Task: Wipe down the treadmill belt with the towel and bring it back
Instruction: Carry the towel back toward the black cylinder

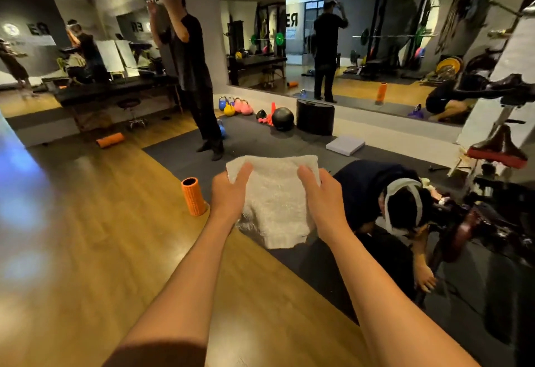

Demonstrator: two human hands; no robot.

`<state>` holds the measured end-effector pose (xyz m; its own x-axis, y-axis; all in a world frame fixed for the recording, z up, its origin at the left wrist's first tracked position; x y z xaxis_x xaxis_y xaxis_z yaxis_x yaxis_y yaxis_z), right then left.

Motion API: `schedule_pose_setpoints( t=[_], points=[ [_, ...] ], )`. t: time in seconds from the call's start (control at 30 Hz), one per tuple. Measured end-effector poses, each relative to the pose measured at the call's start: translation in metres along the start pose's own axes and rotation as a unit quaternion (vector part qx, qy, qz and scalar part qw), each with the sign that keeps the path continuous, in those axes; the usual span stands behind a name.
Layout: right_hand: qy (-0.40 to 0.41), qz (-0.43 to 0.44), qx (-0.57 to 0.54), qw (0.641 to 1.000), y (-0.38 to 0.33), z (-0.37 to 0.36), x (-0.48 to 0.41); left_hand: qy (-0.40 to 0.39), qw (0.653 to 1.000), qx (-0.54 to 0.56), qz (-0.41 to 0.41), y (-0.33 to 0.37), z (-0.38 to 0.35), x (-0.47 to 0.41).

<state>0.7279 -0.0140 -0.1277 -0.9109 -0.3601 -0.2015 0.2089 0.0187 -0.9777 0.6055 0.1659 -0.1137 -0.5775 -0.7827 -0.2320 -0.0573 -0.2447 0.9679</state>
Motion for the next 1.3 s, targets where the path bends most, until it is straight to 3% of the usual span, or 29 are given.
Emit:
schedule_pose_setpoints(
  t=[0.63, 0.93, 1.3],
  points=[
    [0.083, -0.098, 0.002, 0.992, 0.113, -0.100, -0.437, -0.117, 0.992, -0.013, 0.038, -0.121, -0.200, -0.468],
    [0.144, -0.099, 0.046, 0.984, 0.181, -0.100, -0.648, -0.183, 0.982, 0.003, 0.049, -0.185, -0.343, -0.653],
    [0.207, -0.142, 0.012, 0.968, 0.279, -0.096, -0.946, -0.261, 0.962, -0.062, 0.045, -0.237, -0.540, -0.924]
  ],
)
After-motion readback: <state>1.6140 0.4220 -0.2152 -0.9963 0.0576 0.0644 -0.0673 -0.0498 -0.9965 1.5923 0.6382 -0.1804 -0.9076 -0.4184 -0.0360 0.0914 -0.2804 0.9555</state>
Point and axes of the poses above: each hand's wrist, its own x-axis away from the middle knuckle, its own z-axis out of the back of the hand, y = z × x, the point moved 10 cm from there along -x, towards the middle knuckle, and after that the axes turned 2 degrees about -z, right-handed, at the moved point
